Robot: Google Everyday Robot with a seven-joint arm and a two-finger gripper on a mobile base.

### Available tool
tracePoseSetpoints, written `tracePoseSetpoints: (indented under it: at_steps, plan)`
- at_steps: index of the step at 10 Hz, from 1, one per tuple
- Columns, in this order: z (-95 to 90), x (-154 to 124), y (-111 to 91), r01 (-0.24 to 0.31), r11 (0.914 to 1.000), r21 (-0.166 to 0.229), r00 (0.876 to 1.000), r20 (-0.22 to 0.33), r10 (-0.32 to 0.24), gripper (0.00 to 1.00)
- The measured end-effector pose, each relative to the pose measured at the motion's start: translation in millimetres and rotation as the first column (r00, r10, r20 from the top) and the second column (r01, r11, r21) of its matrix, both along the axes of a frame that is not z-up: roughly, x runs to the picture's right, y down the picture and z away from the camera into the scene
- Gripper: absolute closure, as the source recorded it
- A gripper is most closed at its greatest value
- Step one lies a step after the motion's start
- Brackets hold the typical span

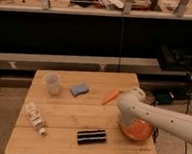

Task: Push the ceramic bowl across the table

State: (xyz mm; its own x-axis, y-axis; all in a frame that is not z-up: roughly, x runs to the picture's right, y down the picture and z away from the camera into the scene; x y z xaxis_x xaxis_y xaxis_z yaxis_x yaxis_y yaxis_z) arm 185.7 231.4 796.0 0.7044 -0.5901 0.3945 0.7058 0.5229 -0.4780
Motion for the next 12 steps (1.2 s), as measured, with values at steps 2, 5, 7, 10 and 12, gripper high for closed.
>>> tracePoseSetpoints:
  at_steps: [2,5,7,10,12]
  plan:
    - [-0.9,-4,0,0.013,0.9999,-0.006,1.0,0.007,-0.013,0.81]
    - [-2.0,-11,-1,0.035,0.9993,-0.014,0.999,0.021,-0.035,0.81]
    - [-2.7,-14,-1,0.044,0.9989,-0.017,0.999,0.027,-0.043,0.81]
    - [-3.8,-20,-2,0.062,0.9978,-0.026,0.997,0.039,-0.06,0.81]
    - [-4.4,-24,-2,0.072,0.9969,-0.032,0.996,0.047,-0.07,0.81]
